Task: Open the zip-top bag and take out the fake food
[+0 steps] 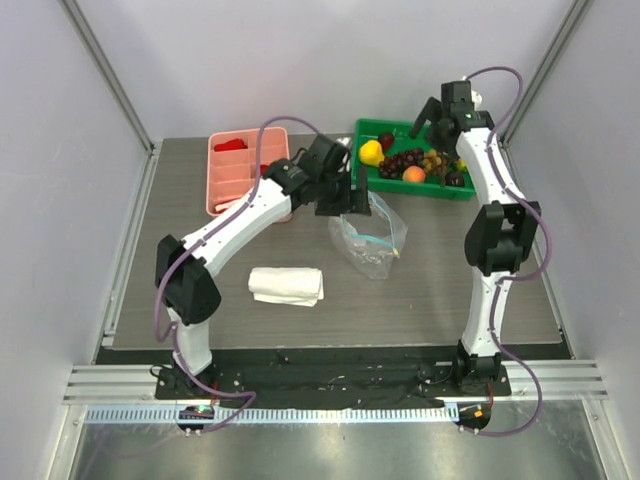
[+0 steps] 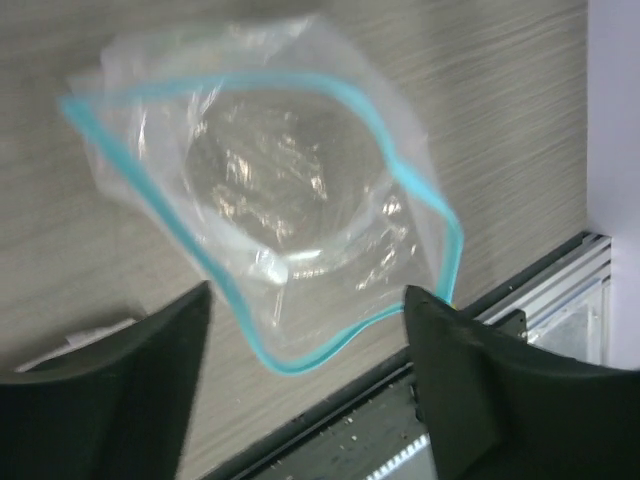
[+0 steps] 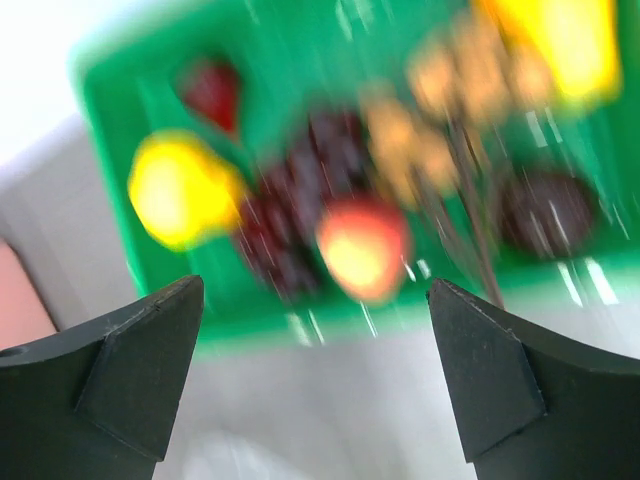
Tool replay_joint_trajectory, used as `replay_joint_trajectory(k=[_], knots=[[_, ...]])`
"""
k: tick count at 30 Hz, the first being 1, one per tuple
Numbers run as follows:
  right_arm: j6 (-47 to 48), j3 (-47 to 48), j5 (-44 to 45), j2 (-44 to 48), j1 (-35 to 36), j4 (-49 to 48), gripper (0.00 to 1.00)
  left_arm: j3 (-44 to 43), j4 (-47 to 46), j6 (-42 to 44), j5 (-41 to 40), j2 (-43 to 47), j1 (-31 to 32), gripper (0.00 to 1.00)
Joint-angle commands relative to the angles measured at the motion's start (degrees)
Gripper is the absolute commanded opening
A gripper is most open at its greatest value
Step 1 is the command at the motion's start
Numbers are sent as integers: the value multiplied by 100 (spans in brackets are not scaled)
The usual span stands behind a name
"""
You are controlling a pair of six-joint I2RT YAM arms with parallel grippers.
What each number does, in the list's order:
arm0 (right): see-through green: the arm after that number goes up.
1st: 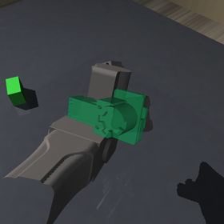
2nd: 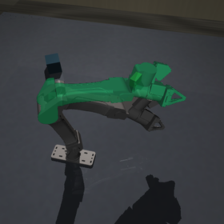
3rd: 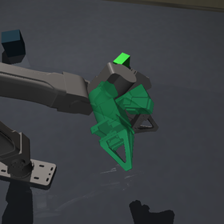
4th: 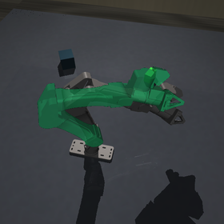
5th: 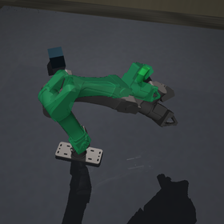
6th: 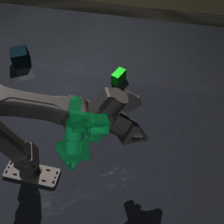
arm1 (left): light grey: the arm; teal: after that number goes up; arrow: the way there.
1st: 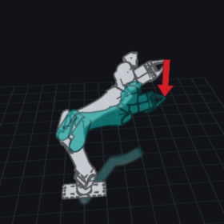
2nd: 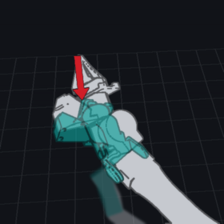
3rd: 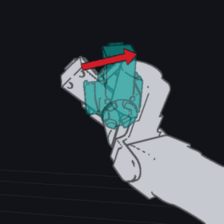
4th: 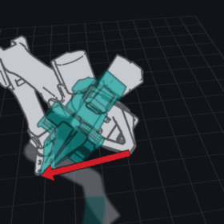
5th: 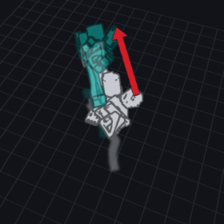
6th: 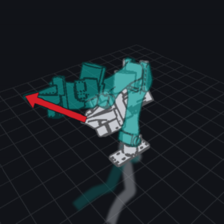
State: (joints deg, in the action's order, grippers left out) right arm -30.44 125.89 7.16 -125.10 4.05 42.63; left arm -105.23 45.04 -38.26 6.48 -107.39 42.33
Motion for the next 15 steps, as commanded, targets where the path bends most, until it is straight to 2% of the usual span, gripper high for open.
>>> replay_joint_trajectory(k=[1, 2, 3, 5, 8, 9, 10, 11, 12, 13, 15], knots=[[-50, -1630, 58, 1916, 183, 966, 100, -1007, 207, 214, 11, -229, -58, 86], [-85, -1924, 136, 2171, 201, 1114, 100, -1060, 225, 231, 20, -142, -66, 94], [-129, -2206, 346, 2470, 227, 1455, 100, -983, 199, 231, 55, -37, -58, 98], [2, -3146, 348, 3357, 280, 1572, 100, -737, 67, 205, 169, 435, -58, 100], [64, -4394, 252, 4702, 298, 1547, 100, 342, -336, 100, 336, 1174, -14, 100], [29, -4902, 199, 5010, 298, 1503, 100, 650, -503, -75, 415, 1725, -23, 100], [12, -5124, 137, 5657, 298, 1494, 100, 1323, -766, -163, 589, 2009, -23, 100], [3, -5327, 67, 5915, 298, 1485, 100, 1643, -960, -295, 661, 2282, -14, 100], [-24, -5685, 6, 6223, 298, 1485, 100, 1959, -1144, -531, 714, 2919, -5, 100], [-67, -5872, -117, 6478, 315, 1467, 100, 2641, -1303, -673, 714, 3196, -5, 100], [-129, -6336, -136, 7199, 298, 1406, 100, 3216, -1795, -849, 670, 4072, 4, 100]])
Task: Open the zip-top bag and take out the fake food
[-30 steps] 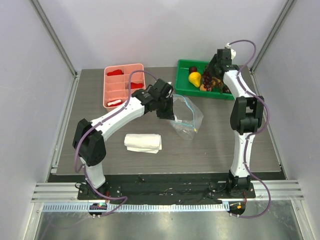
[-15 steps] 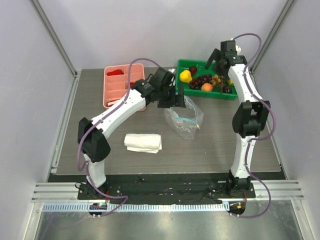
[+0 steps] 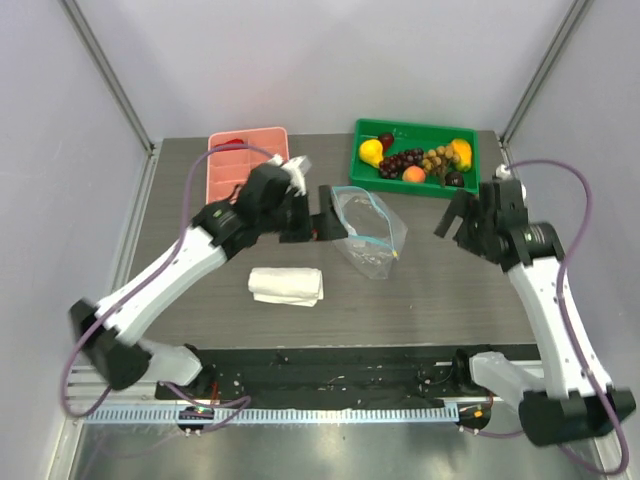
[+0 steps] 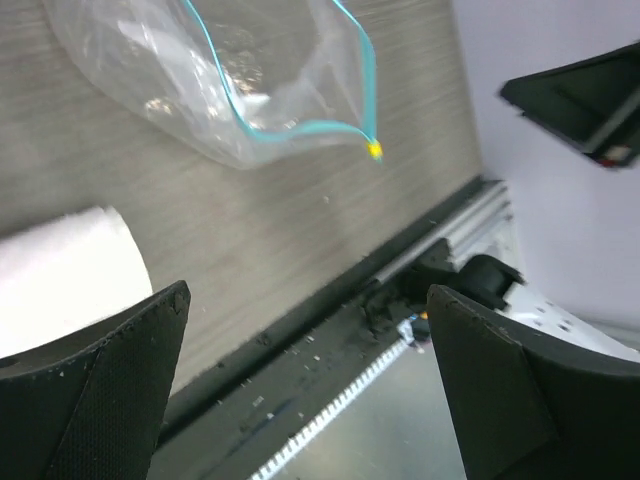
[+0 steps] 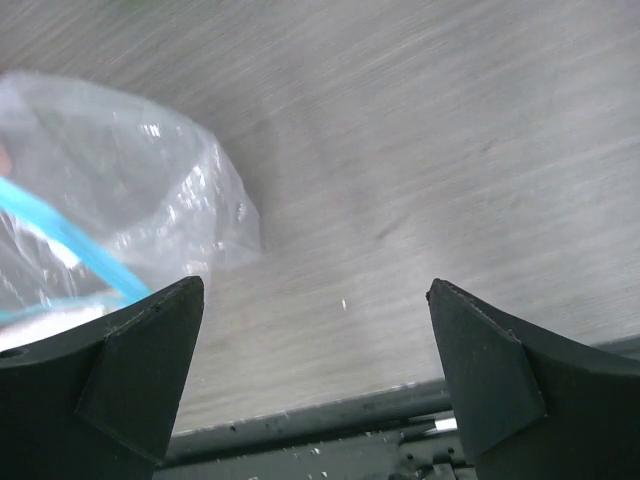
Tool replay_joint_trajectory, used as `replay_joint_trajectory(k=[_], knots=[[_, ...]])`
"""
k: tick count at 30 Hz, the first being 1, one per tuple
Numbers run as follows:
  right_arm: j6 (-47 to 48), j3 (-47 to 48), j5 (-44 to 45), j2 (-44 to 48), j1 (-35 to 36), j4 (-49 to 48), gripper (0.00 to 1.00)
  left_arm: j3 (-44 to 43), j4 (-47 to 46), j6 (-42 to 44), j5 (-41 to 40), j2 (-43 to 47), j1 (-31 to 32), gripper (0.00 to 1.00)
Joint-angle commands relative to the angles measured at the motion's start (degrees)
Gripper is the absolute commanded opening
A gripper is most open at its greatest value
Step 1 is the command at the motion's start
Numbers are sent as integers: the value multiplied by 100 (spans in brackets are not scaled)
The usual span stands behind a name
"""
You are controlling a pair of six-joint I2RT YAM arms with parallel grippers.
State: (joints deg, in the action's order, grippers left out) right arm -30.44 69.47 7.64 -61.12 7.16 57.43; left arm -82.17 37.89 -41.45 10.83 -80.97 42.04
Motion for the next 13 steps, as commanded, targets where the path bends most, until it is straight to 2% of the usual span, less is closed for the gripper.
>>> replay_joint_trajectory(k=[1, 10, 13], knots=[[-251, -837, -158, 1004, -4, -100, 100, 1140, -1221, -609, 192, 1722, 32, 100], [-559, -2657, -465, 3210, -13, -1075, 100, 3733, -2777, -636, -731, 4524, 41, 100], [-560, -2965, -684, 3957, -4, -1479, 100, 4445, -3505, -855, -758, 5115, 41, 100]])
